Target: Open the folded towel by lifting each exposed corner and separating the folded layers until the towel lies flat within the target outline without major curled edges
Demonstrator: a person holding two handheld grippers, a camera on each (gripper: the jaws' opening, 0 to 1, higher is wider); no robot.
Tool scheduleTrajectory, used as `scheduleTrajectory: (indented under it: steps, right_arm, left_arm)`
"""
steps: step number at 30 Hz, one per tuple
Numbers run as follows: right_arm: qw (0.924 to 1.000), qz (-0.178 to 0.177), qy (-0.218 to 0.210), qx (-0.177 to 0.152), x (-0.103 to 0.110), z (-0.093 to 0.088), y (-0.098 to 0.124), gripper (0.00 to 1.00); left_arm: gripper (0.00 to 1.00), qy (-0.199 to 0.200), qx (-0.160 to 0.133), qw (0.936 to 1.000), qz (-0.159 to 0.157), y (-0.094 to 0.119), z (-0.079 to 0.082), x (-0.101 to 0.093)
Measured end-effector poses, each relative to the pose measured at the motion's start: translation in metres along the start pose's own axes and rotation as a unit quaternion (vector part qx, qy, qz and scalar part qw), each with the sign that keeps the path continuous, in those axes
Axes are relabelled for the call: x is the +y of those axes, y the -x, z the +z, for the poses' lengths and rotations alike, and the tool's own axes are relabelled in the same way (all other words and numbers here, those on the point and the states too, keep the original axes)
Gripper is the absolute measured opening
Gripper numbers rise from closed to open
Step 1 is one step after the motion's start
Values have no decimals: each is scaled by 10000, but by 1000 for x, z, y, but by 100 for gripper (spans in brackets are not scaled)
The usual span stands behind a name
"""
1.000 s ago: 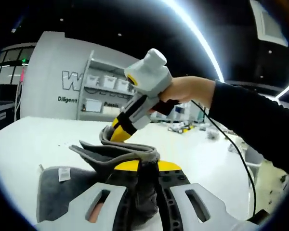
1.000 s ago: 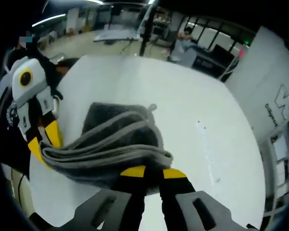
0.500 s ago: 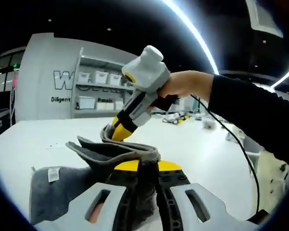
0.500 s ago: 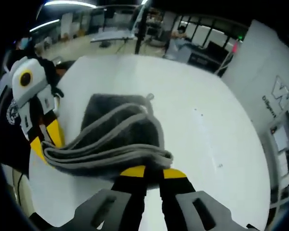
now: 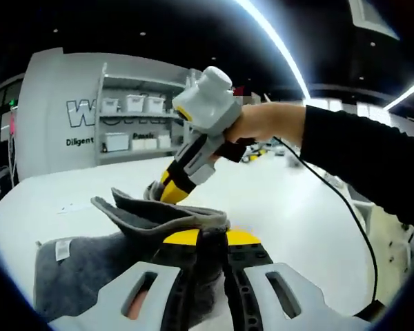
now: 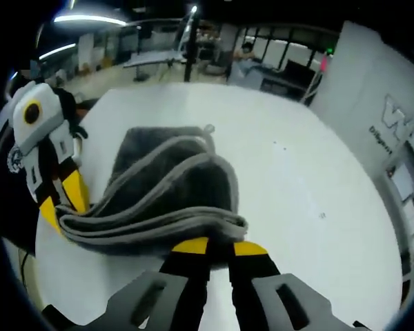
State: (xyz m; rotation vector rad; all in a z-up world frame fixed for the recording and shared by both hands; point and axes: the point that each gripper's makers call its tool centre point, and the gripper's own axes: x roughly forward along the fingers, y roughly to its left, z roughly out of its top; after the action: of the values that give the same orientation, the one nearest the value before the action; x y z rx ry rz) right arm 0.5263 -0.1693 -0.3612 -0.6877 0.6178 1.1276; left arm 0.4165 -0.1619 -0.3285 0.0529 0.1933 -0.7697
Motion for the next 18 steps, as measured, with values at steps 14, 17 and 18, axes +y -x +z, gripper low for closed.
scheduleTrajectory:
  steps: [14, 17, 18]
  right_arm:
    - [9995, -2, -308, 49, 5, -35, -11, 8]
    - [9994, -59, -321, 73, 4, -41, -13, 9]
    - [9994, -79, -325, 80, 3, -43, -14, 9]
  left_arm:
    - [11, -285, 242, 9989, -271, -13, -20, -22]
    - [12, -200, 349, 9985, -359, -18, -29, -26]
    - [12, -159, 373, 9985, -370, -21, -31, -26]
